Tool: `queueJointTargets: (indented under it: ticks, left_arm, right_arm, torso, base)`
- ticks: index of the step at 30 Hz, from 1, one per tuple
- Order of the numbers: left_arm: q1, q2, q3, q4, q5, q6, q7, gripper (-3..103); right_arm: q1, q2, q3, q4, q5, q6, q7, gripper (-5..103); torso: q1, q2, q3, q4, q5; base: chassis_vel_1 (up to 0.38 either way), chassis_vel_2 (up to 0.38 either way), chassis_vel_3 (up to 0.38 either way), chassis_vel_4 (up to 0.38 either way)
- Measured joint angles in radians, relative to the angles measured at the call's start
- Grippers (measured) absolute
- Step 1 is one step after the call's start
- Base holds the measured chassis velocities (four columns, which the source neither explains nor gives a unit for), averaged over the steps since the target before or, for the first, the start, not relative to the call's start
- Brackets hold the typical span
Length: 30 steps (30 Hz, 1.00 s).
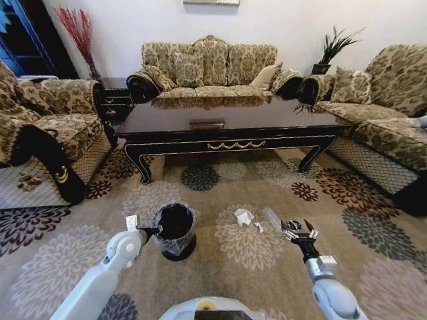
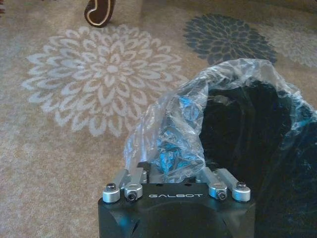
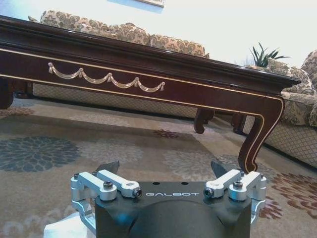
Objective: Move to the front of the table and pick up the trash from the floor, then place it into the trash bin.
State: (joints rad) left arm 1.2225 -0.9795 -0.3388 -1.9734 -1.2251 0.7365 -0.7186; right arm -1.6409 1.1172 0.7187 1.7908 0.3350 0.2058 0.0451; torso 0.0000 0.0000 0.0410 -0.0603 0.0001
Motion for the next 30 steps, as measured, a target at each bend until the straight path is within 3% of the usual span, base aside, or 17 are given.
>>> queueJointTargets:
  ticks: [1, 4, 6, 8, 11, 19, 23, 26, 30]
  left_arm:
    - [0.001, -0.001, 0.000, 0.000, -0.002, 0.000, -0.005, 36]
    - [0.012, -0.002, 0.000, 0.000, -0.003, -0.004, -0.014, 20]
    - [0.014, -0.002, 0.000, 0.000, -0.003, -0.004, -0.014, 20]
    - [0.019, -0.002, -0.003, -0.008, -0.004, -0.001, -0.019, 10]
    - [0.022, 0.002, -0.006, -0.018, -0.013, 0.002, -0.023, 3]
    - [0.045, 0.060, -0.043, -0.078, -0.043, 0.001, -0.042, 3]
    - [0.056, 0.106, -0.053, -0.124, -0.059, 0.001, -0.056, 3]
    - [0.065, 0.129, -0.060, -0.145, -0.069, 0.001, -0.060, 2]
    - [0.076, 0.141, -0.070, -0.159, -0.073, 0.001, -0.065, 2]
  right_arm:
    - [0.001, 0.000, 0.000, -0.002, 0.000, 0.000, 0.000, 100]
    - [0.010, 0.002, -0.002, -0.015, -0.001, 0.000, 0.000, 100]
    - [0.011, 0.002, -0.002, -0.017, -0.001, 0.000, 0.000, 100]
    - [0.020, -0.007, -0.002, -0.040, 0.022, -0.005, -0.003, 100]
    - [0.035, -0.019, -0.002, -0.073, 0.052, -0.012, -0.007, 100]
    - [0.124, -0.087, -0.003, -0.235, 0.179, -0.048, -0.024, 100]
    - [0.201, -0.127, -0.022, -0.333, 0.395, -0.099, -0.096, 100]
    - [0.268, -0.148, -0.053, -0.416, 0.477, -0.116, -0.120, 100]
    - [0.346, -0.169, -0.113, -0.536, 0.496, -0.115, -0.168, 100]
  torso:
    - [0.000, 0.000, 0.000, 0.0000, 0.0000]
    - [0.000, 0.000, 0.000, 0.0000, 0.0000]
    - [0.000, 0.000, 0.000, 0.0000, 0.0000]
    - [0.000, 0.000, 0.000, -0.0001, -0.0002]
    - [0.000, 0.000, 0.000, -0.0003, -0.0007]
    - [0.000, 0.000, 0.000, 0.0000, -0.0002]
    - [0.000, 0.000, 0.000, -0.0002, -0.0003]
    - [0.000, 0.000, 0.000, 0.0001, 0.0000]
    - [0.000, 0.000, 0.000, -0.0001, 0.0001]
  base:
    - [0.000, 0.000, 0.000, 0.000]
    - [0.000, 0.000, 0.000, 0.000]
    - [0.000, 0.000, 0.000, 0.000]
    - [0.000, 0.000, 0.000, 0.000]
    - [0.000, 0.000, 0.000, 0.000]
    - [0.000, 0.000, 0.000, 0.000]
    - [0.000, 0.000, 0.000, 0.000]
    - [0.000, 0.000, 0.000, 0.000]
    - [0.000, 0.000, 0.000, 0.000]
